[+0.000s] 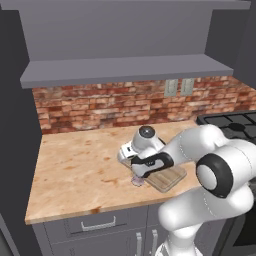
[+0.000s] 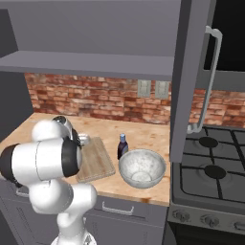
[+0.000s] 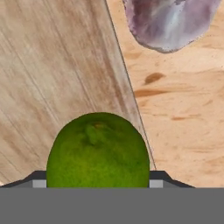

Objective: Open the cabinet. Place the bowl and condiment on the counter. Then place the lime and garlic on the cutting board.

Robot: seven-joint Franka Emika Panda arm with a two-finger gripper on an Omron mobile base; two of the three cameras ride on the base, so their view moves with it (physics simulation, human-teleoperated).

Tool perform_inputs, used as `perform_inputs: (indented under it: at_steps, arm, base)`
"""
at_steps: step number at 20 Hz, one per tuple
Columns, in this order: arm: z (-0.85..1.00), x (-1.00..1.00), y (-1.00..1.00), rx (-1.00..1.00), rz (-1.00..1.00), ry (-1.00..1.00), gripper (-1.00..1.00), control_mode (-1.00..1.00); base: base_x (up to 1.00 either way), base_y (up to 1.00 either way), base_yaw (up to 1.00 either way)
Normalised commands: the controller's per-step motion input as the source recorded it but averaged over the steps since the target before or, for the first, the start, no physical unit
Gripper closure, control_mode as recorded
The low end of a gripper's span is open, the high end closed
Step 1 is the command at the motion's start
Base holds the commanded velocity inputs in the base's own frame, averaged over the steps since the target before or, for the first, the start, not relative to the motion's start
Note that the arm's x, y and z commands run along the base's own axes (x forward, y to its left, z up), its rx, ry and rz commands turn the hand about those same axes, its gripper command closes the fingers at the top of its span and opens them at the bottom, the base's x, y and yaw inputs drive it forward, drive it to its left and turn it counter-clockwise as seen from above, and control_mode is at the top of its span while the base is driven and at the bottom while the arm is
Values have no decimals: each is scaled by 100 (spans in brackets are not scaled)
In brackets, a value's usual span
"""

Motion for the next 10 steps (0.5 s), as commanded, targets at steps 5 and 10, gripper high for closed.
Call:
perform_inputs:
  at_steps: [5,10]
  arm:
    - [0,29,-16,0,0,0,100,-100]
    - [-2,14,-13,0,0,0,100,-100]
  base:
    - [0,0,0]
    - [0,0,0]
